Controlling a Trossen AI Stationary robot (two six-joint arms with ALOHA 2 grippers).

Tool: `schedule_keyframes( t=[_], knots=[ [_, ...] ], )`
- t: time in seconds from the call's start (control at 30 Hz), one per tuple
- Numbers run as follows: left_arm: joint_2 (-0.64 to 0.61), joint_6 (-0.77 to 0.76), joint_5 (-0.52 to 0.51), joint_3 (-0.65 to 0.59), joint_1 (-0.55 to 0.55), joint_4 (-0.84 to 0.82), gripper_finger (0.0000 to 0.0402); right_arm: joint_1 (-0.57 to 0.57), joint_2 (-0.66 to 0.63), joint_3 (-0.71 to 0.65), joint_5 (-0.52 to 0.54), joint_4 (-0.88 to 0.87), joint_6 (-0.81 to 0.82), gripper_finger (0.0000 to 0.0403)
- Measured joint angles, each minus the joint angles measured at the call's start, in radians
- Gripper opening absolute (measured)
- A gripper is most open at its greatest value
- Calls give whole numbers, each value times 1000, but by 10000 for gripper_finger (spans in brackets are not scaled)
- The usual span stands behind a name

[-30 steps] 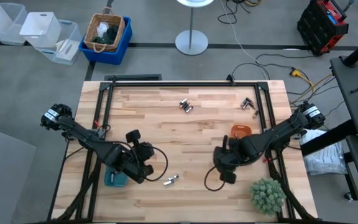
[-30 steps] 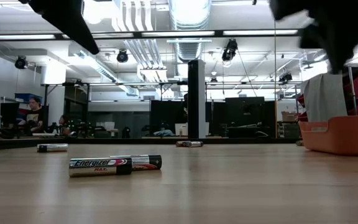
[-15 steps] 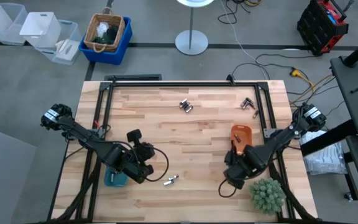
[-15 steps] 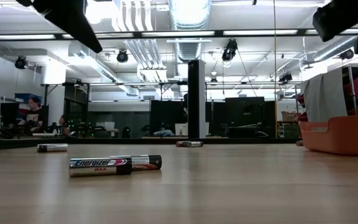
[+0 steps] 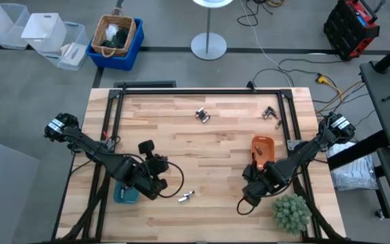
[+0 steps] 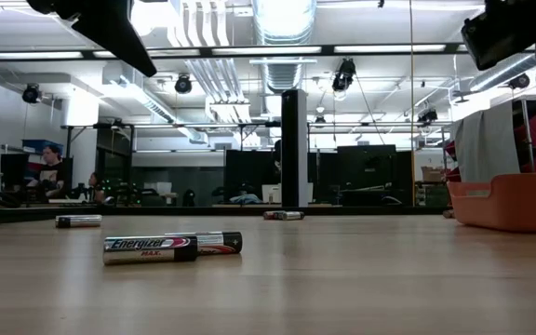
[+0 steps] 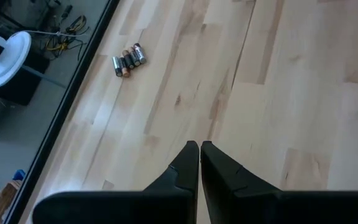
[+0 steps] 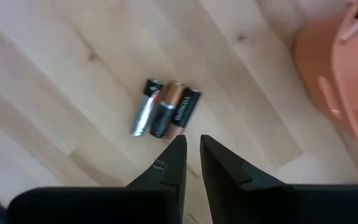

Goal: Sort batteries
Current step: Put the black battery into the orange bin

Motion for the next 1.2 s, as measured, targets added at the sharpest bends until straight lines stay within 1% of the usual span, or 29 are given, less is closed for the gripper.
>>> schedule_keyframes(
  t=[0.17, 0.27, 0.57, 0.7, 0.87, 1.2],
  knots=[
    [0, -20, 1, 0, 0, 0, 0, 4, 0, 0, -2, 21, -2, 38],
    [0, -26, 8, 0, 0, 0, 0, 4, 4, 0, 0, 30, 7, 49],
    [0, -26, 11, 0, 0, 0, 0, 23, 51, 0, 6, 36, 1, 144],
    [1, -26, 12, 0, 0, 0, 0, 34, 71, -1, 4, 37, 2, 169],
    [1, -26, 11, 0, 0, 0, 0, 37, 83, -5, 2, 40, 15, 177],
    [1, -26, 12, 0, 0, 0, 0, 37, 95, -50, 0, 63, 41, 164]
  ],
)
